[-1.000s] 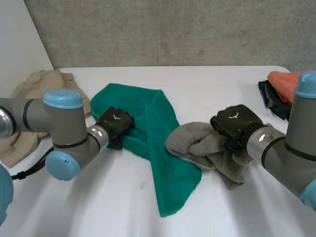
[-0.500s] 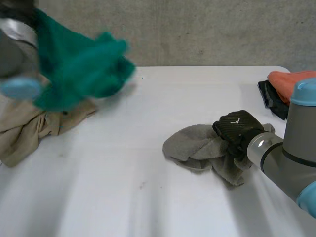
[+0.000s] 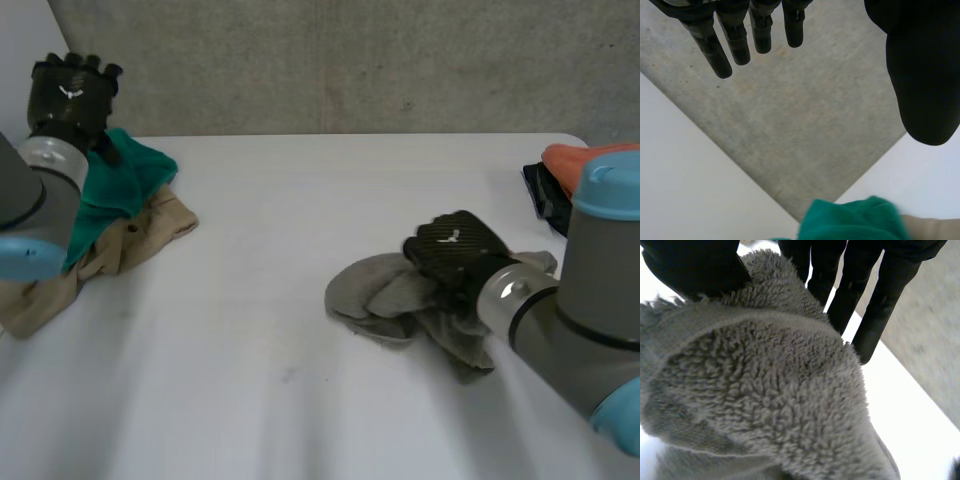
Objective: Fold the laundry.
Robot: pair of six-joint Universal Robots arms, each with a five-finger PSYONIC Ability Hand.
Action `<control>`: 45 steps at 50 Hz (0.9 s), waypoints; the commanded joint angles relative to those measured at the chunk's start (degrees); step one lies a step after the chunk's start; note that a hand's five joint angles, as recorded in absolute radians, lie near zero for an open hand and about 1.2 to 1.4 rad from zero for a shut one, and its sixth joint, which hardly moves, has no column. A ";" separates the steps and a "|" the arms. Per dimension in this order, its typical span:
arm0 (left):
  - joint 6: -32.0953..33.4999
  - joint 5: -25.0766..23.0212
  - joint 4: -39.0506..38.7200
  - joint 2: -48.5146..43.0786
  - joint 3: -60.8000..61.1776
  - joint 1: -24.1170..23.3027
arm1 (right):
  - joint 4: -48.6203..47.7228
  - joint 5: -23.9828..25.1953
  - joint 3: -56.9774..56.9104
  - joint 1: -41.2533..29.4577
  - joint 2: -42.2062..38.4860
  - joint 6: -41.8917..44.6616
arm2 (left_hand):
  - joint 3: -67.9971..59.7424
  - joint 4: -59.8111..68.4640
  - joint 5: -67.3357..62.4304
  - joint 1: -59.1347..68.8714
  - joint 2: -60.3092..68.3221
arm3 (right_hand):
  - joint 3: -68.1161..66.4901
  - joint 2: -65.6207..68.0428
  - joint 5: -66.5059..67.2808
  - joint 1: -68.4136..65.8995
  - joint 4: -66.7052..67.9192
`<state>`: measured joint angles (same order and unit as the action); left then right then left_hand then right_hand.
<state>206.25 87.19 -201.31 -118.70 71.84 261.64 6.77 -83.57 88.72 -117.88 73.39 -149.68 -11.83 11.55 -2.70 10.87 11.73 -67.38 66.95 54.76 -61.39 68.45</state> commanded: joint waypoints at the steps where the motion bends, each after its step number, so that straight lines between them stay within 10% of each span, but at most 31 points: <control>1: -5.24 0.87 -1.19 7.95 11.39 -2.45 | -5.96 6.82 -1.09 -13.30 -0.87 -0.34 | 1.83 -1.55 2.70 -0.87 -1.73 | -12.62 13.05 15.24 -18.61 11.55; 4: -8.84 1.05 -0.75 9.97 14.03 -3.68 | -8.17 8.77 -1.53 -17.54 -4.21 -0.52 | 1.83 -1.55 2.70 -0.87 -1.73 | -12.62 13.05 15.24 -18.61 11.55; 8: -12.36 1.57 1.01 12.08 16.49 -4.74 | -6.69 4.32 -6.08 -18.44 -8.88 -0.17 | 1.83 -1.55 2.70 -0.87 -1.73 | 56.77 -56.34 -54.16 50.79 -57.84; 21: -22.03 0.17 20.51 21.05 24.05 -7.81 | 5.00 0.86 -9.35 -3.33 3.85 -9.40 | 1.83 -1.55 2.70 -0.87 -1.73 | 57.38 -56.95 -54.76 51.39 -58.45; 30: -26.60 -1.15 33.26 22.02 29.76 -15.28 | 17.66 3.41 -6.11 5.29 3.42 -0.79 | -0.75 1.03 0.12 1.71 0.85 | 57.38 -56.95 -54.76 51.39 -58.45; 45: -25.99 -1.59 15.08 9.28 30.38 -25.04 | 4.67 8.60 1.46 4.86 -4.39 -3.42 | -2.24 2.52 -1.37 3.19 2.34 | 49.48 -49.05 -46.86 43.49 -50.55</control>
<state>179.25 85.59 -178.51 -103.55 103.85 238.90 17.72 -76.18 89.01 -110.58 73.67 -150.83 -11.84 11.57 -2.70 10.94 11.62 -11.88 12.03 2.82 -12.77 12.10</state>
